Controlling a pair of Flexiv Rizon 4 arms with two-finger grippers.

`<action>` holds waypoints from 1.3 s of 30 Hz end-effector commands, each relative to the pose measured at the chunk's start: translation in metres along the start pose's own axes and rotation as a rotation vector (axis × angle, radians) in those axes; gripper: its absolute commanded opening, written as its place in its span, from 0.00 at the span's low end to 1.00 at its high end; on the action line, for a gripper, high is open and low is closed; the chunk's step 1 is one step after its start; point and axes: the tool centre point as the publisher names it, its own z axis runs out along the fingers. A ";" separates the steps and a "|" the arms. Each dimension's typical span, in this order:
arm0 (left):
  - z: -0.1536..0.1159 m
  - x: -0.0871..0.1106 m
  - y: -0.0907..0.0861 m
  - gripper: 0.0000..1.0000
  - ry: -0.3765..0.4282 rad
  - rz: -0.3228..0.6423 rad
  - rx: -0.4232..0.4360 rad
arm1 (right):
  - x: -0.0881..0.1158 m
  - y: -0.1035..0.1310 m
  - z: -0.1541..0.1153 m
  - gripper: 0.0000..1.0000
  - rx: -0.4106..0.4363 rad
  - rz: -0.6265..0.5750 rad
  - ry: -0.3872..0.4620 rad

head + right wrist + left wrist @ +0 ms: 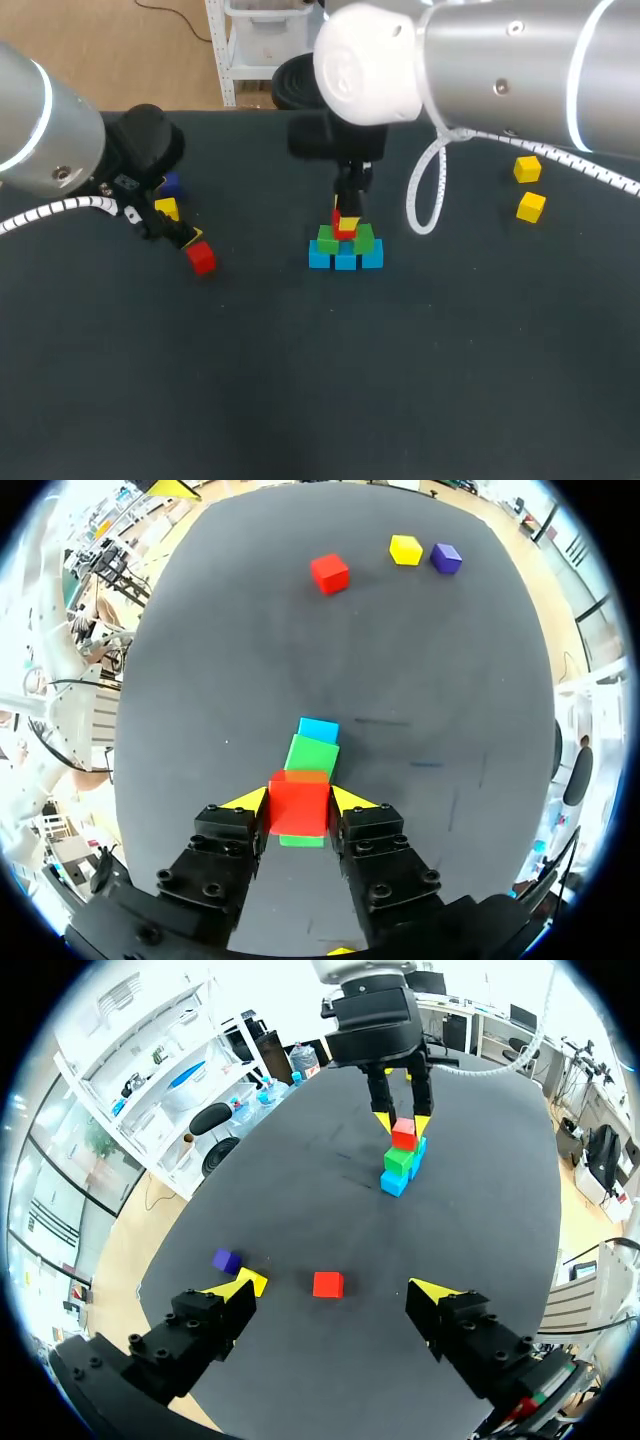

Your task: Place the blue cubes, place green cubes on the blue cubes, place the yellow cubes on the green cubes, then place the red cubes on the yellow cubes, and place purple cube on the red cubes.

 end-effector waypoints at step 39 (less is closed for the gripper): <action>0.000 0.001 0.001 1.00 -0.003 0.002 0.003 | 0.136 -0.033 -0.005 0.00 0.166 0.434 0.006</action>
